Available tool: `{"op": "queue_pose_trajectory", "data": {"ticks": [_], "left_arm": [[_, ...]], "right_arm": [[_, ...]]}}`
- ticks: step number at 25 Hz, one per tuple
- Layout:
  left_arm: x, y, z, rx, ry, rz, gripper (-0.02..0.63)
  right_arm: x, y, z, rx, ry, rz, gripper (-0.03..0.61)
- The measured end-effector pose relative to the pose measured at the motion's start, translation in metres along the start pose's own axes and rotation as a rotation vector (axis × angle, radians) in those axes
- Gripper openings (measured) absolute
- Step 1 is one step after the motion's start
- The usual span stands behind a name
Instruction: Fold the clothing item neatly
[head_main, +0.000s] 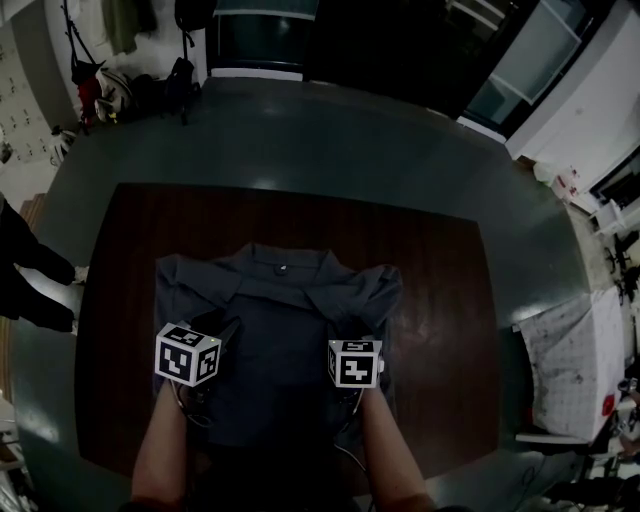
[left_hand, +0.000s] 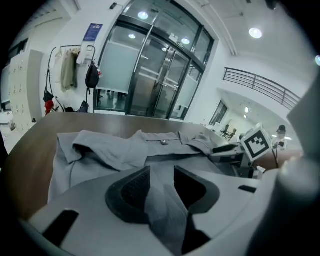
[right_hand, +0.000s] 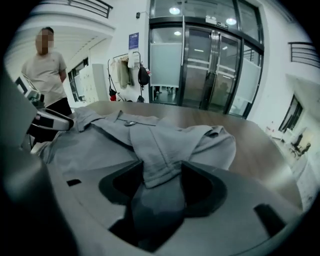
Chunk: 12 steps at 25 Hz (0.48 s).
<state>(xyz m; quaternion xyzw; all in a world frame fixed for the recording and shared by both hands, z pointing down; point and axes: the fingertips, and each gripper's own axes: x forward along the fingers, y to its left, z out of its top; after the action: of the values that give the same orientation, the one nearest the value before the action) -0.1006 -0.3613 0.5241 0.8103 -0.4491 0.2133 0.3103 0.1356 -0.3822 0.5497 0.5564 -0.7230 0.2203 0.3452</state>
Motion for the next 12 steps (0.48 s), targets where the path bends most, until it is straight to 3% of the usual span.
{"op": "queue_pose_trajectory", "data": {"ticks": [3,8,12], "left_arm": [[0.016,0.003,0.003,-0.014,0.028,0.015,0.143],[0.033,0.008,0.004,-0.062,0.084,0.001,0.141],[0.042,0.009,0.015,-0.054,0.093,-0.007,0.129]], "right_arm": [[0.007,0.000,0.003,0.016,0.034,-0.010,0.231],[0.001,-0.004,0.014,0.021,0.069,-0.067,0.033],[-0.002,-0.001,0.026,-0.008,0.054,-0.050,0.028]]}}
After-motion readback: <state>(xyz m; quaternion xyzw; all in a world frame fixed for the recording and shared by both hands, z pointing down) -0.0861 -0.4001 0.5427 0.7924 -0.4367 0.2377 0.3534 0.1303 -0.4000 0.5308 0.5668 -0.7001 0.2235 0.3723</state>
